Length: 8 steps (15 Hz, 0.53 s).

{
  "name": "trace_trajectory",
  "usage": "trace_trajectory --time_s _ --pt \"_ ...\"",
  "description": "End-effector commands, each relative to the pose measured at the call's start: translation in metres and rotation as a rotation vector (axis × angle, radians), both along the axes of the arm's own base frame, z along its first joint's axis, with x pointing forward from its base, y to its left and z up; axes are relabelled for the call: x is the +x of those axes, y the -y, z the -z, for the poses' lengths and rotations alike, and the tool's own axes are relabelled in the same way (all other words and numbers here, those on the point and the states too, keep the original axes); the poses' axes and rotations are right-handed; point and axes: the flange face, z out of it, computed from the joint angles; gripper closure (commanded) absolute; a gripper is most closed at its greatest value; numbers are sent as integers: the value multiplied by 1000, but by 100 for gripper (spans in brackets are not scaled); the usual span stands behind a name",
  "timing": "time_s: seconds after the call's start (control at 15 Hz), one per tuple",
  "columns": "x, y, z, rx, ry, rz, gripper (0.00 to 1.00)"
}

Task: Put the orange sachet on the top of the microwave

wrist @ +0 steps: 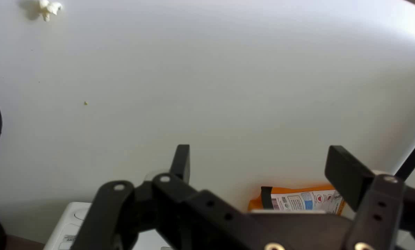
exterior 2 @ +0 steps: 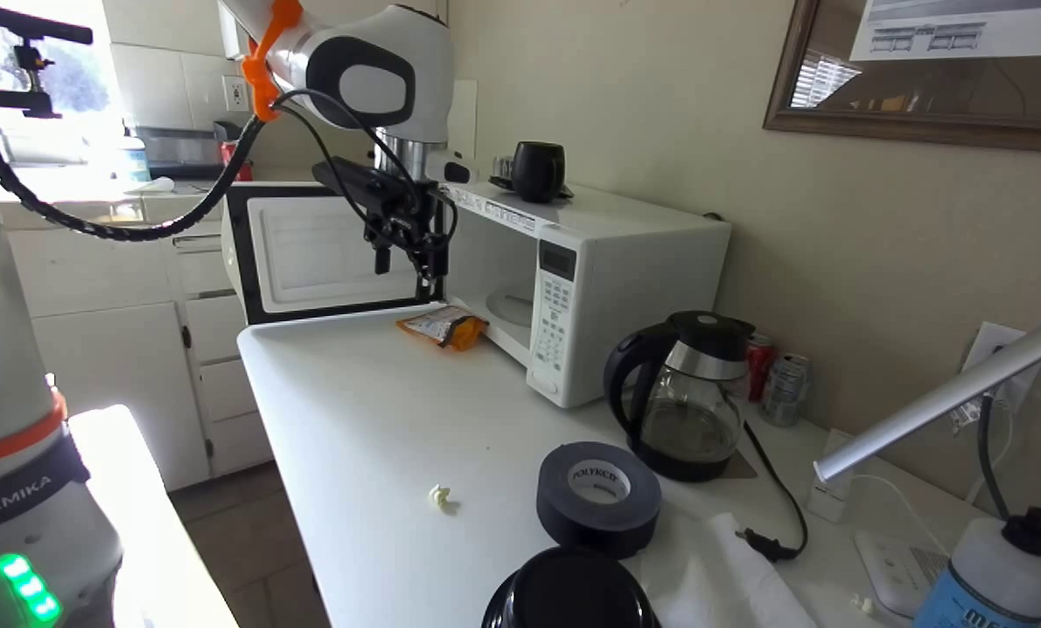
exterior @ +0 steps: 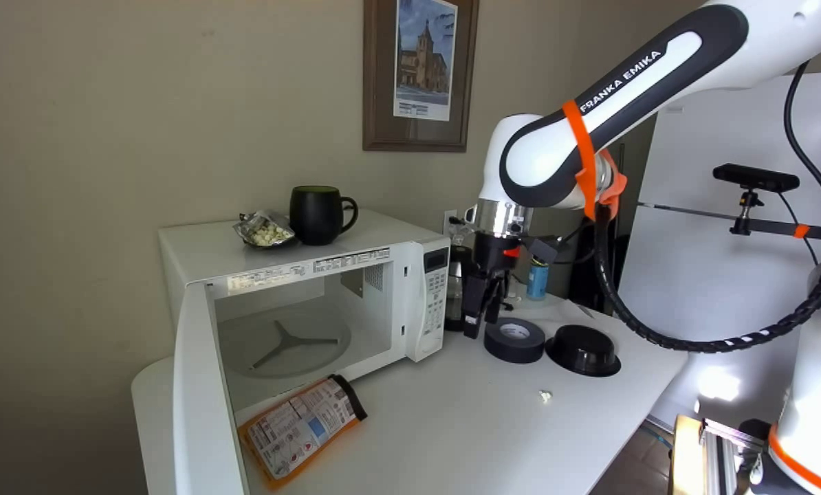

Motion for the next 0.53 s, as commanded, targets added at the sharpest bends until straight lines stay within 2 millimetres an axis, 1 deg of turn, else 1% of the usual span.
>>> trace_trajectory --time_s 0.0,0.27,0.47 --pt "18 -5 34 41 59 4 0" --pt "35 -17 66 85 70 -15 0" --pt "48 -30 84 102 76 -32 0"
